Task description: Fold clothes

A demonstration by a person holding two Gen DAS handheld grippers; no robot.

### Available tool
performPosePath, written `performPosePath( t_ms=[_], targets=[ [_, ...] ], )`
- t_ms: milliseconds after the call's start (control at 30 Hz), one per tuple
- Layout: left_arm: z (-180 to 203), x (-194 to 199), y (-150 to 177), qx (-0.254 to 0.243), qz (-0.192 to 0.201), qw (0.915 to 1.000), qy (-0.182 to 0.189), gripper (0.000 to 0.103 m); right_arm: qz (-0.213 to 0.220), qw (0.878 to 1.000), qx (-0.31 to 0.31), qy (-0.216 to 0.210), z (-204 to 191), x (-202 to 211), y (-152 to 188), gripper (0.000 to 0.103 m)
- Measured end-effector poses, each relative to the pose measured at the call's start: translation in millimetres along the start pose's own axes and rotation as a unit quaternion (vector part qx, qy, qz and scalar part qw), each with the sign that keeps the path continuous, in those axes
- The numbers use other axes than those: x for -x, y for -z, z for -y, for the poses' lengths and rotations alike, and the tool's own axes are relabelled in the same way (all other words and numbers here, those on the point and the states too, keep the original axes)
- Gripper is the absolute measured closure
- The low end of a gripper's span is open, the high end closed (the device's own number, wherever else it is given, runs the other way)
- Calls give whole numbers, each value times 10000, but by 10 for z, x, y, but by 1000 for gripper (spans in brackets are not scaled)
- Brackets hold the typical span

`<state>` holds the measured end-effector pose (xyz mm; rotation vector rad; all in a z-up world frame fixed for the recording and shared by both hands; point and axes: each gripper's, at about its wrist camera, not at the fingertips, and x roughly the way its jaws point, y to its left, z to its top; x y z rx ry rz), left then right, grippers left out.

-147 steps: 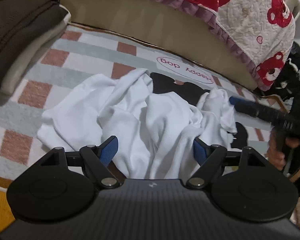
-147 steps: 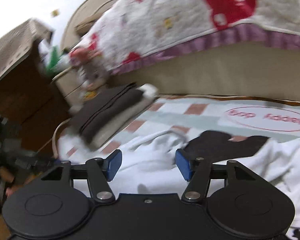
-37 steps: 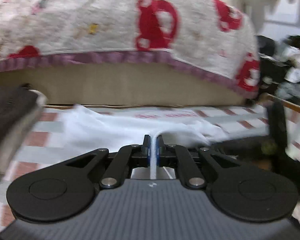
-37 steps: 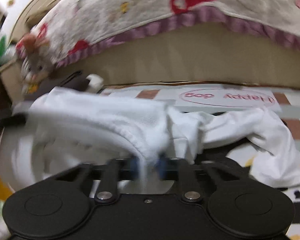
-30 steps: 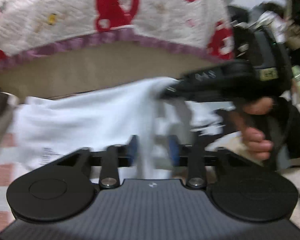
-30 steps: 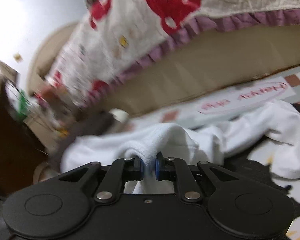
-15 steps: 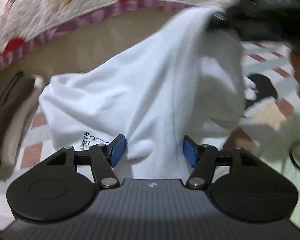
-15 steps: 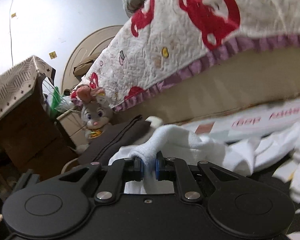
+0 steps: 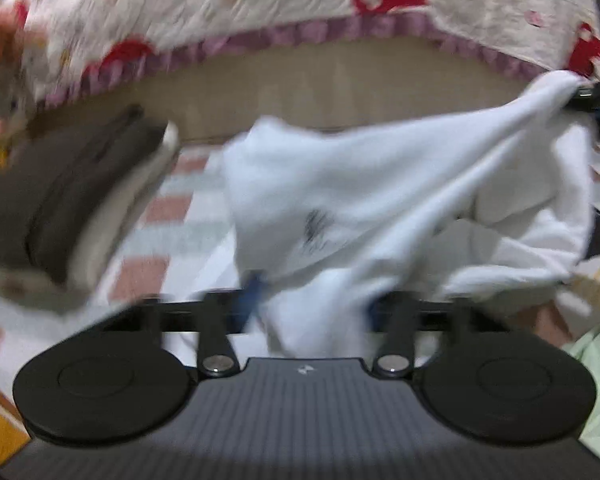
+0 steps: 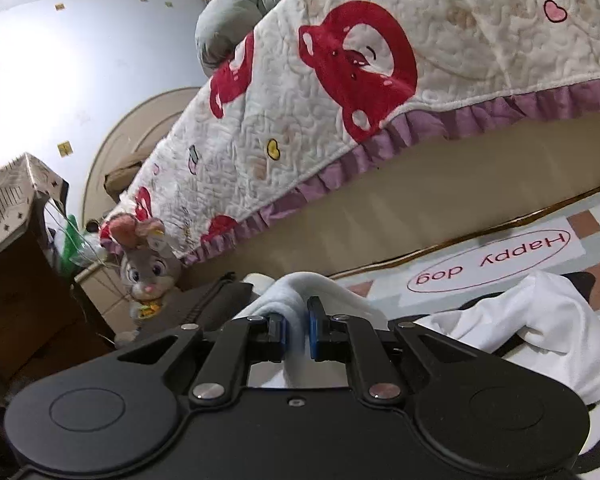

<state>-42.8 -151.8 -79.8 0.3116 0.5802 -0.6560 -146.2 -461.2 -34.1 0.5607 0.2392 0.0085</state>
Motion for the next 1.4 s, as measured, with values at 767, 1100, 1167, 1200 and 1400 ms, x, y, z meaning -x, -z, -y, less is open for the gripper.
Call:
performPosePath(
  t_ms=[767, 1100, 1167, 1200, 1400],
  targets=[
    [-25, 453, -62, -236, 1122, 9934, -83, 95, -1842, 9702, -1411, 701, 657, -736, 582, 78],
    [-798, 351, -2214, -823, 2007, 9759, -230, 96, -947, 9912, 507, 774, -306, -888, -1049, 90],
    [-750, 754, -2720, -1150, 2924, 9479, -524, 96, 177, 9879, 1217, 941, -757, -750, -1687, 93],
    [-709, 980, -2938, -1322, 3413, 9279, -703, 96, 830, 9771, 1662, 1035, -1028, -613, -1952, 95],
    [-735, 1820, -3168, -839, 4144, 9055, 357, 92, 964, 9747, 1580, 1250, -1036, -148, -1768, 98]
  ],
)
